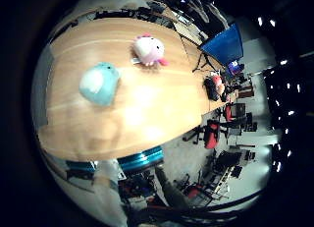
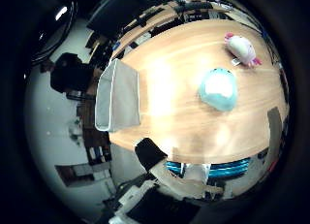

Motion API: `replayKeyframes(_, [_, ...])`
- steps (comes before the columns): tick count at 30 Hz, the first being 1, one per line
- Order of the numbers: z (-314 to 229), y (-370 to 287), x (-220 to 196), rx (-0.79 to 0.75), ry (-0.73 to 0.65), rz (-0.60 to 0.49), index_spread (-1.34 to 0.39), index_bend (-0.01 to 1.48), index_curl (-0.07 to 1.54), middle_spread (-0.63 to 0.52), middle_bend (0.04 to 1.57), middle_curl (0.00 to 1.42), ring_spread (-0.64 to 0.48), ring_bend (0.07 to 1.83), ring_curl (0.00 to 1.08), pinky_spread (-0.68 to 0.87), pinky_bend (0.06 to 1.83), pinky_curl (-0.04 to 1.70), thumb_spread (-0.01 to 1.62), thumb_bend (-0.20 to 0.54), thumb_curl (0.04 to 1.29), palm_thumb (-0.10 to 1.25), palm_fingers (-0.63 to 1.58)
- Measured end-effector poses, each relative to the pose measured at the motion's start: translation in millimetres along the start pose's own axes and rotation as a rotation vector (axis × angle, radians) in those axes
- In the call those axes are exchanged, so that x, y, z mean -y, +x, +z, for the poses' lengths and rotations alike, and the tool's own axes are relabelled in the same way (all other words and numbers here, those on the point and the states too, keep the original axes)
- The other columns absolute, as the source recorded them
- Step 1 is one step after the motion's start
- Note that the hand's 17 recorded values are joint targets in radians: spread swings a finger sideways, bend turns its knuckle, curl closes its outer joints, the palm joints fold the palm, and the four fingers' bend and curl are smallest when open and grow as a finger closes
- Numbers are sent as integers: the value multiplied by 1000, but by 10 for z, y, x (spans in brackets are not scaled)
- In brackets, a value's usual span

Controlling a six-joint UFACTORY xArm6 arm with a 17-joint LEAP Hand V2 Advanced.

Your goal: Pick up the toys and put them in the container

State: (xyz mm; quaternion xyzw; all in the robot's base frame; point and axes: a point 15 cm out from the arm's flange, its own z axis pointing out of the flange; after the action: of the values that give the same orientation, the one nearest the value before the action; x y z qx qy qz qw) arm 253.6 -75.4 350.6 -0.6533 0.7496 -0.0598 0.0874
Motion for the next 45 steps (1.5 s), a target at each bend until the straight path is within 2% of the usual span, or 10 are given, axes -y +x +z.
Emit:
replayKeyframes(14, [92, 40, 100, -6, 23, -2, -478, 160, 285, -98, 259, 369, 36, 468, 225, 530, 583, 213, 920, -29, 288, 133, 324])
replayKeyframes(27, [330, 248, 640, -36, 111, 16, -462, 155, 269, -102, 255, 367, 22, 517, 232, 524, 644, 219, 917, -31, 287, 141, 295])
replayKeyframes(45, [1326, 245, 902, 4, -89, -9, -458, 139, 252, -104, 242, 365, 34, 558, 237, 486, 738, 230, 899, -32, 293, 153, 228])
